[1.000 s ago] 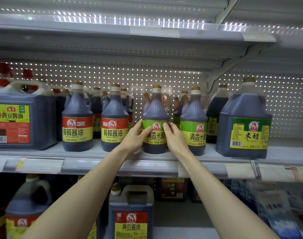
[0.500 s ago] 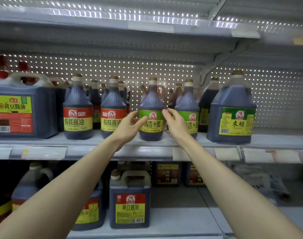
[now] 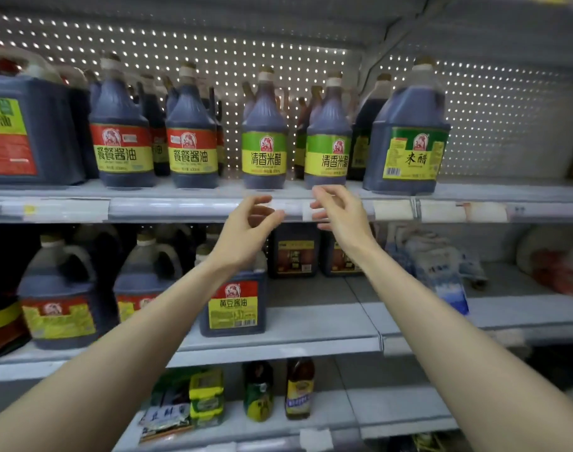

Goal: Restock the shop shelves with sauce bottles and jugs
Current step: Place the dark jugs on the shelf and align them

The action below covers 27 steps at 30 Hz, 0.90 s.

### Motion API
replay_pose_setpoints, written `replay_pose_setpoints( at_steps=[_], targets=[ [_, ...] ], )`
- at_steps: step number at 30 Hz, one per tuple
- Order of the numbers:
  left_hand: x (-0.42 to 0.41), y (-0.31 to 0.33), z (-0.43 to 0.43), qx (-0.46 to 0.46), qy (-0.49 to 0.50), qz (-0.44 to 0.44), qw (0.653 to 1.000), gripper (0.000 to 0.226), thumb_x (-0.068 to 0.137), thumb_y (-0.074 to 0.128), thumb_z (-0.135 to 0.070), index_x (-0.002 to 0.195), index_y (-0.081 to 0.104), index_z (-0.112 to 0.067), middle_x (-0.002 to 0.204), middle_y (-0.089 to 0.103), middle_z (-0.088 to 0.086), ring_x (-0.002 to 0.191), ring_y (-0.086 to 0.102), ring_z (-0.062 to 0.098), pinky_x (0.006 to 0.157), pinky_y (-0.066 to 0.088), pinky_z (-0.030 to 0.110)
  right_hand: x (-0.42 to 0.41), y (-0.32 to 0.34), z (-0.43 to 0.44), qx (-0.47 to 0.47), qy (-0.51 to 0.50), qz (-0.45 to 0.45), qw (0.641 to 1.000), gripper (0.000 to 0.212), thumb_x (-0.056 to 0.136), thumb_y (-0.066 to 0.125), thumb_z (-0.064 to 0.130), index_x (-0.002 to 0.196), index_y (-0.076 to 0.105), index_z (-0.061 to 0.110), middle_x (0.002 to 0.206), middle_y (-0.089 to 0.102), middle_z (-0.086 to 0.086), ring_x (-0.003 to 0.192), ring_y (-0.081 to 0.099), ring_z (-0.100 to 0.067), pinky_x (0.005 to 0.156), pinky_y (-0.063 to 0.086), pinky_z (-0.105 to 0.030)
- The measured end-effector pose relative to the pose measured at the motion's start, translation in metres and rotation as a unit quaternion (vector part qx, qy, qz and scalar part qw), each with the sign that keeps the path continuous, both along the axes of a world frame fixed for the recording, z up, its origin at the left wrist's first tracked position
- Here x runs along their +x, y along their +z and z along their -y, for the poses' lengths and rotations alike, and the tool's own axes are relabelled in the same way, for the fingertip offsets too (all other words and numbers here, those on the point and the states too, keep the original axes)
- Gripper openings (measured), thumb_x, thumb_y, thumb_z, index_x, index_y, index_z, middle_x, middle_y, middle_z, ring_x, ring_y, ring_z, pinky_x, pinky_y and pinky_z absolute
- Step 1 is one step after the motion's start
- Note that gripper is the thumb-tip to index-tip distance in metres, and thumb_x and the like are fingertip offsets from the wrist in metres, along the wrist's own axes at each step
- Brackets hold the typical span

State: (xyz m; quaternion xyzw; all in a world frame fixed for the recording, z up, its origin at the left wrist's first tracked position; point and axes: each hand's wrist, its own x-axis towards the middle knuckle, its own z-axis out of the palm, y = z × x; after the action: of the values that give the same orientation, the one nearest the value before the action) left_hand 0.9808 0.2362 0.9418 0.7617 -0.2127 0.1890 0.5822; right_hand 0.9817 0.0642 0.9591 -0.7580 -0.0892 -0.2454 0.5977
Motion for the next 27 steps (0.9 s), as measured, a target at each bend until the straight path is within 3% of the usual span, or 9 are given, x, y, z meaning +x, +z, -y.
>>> replay_pose_setpoints(
  at_steps=[8, 12, 16, 20, 23, 27],
  targets=[
    [-0.008, -0.116, 0.027, 0.004, 0.0, -0.111, 0.994, 0.026, 0.092, 0.062, -0.022, 0.116, 0.055, -0.017, 0.093, 0.061, -0.01, 0.083, 0.057, -0.002, 0.067, 0.044, 0.004, -0.025, -0.112, 0.04, 0.003, -0.01, -0.109, 0.994, 0.01, 0.096, 0.056, 0.035, 0.094, 0.063, 0.027, 0.091, 0.069, -0.002, 0.083, 0.065, -0.014, 0.074, 0.054, -0.029],
    [-0.006, -0.188, 0.043, -0.001, 0.007, -0.192, 0.981, 0.026, 0.092, 0.061, -0.022, 0.116, 0.055, -0.015, 0.093, 0.061, -0.003, 0.082, 0.057, 0.008, 0.067, 0.045, 0.013, -0.022, -0.189, 0.06, 0.009, -0.007, -0.193, 0.981, 0.011, 0.095, 0.056, 0.034, 0.09, 0.061, 0.026, 0.086, 0.068, 0.001, 0.076, 0.064, -0.011, 0.073, 0.053, -0.03],
    [-0.015, -0.27, 0.062, -0.019, 0.028, -0.272, 0.962, 0.023, 0.091, 0.063, -0.017, 0.113, 0.055, -0.015, 0.086, 0.062, -0.004, 0.073, 0.058, 0.0, 0.07, 0.047, 0.015, -0.023, -0.272, 0.076, 0.029, 0.02, -0.265, 0.964, 0.009, 0.095, 0.058, 0.028, 0.088, 0.062, 0.026, 0.084, 0.068, 0.002, 0.073, 0.062, -0.01, 0.068, 0.05, -0.026],
    [-0.035, -0.364, 0.074, -0.021, 0.063, -0.359, 0.931, 0.027, 0.091, 0.062, -0.023, 0.116, 0.055, -0.015, 0.091, 0.06, 0.001, 0.078, 0.057, 0.007, 0.065, 0.045, 0.013, -0.031, -0.364, 0.087, 0.019, 0.051, -0.333, 0.941, 0.009, 0.095, 0.057, 0.028, 0.087, 0.061, 0.027, 0.083, 0.066, 0.007, 0.073, 0.062, -0.004, 0.068, 0.05, -0.022],
    [-0.057, -0.436, 0.073, -0.026, 0.088, -0.419, 0.903, 0.028, 0.092, 0.061, -0.027, 0.118, 0.055, -0.018, 0.096, 0.064, 0.002, 0.088, 0.06, 0.015, 0.072, 0.046, 0.024, -0.04, -0.438, 0.092, 0.004, 0.064, -0.387, 0.92, 0.01, 0.095, 0.058, 0.026, 0.085, 0.06, 0.027, 0.083, 0.067, 0.004, 0.078, 0.064, -0.013, 0.072, 0.052, -0.029],
    [-0.087, -0.52, 0.067, -0.03, 0.113, -0.493, 0.862, 0.029, 0.092, 0.06, -0.028, 0.119, 0.055, -0.017, 0.098, 0.063, 0.003, 0.089, 0.06, 0.015, 0.07, 0.047, 0.021, -0.06, -0.528, 0.092, 0.016, 0.074, -0.437, 0.896, 0.013, 0.096, 0.057, 0.021, 0.084, 0.061, 0.024, 0.08, 0.065, 0.004, 0.067, 0.06, -0.004, 0.061, 0.046, -0.013]
  ],
)
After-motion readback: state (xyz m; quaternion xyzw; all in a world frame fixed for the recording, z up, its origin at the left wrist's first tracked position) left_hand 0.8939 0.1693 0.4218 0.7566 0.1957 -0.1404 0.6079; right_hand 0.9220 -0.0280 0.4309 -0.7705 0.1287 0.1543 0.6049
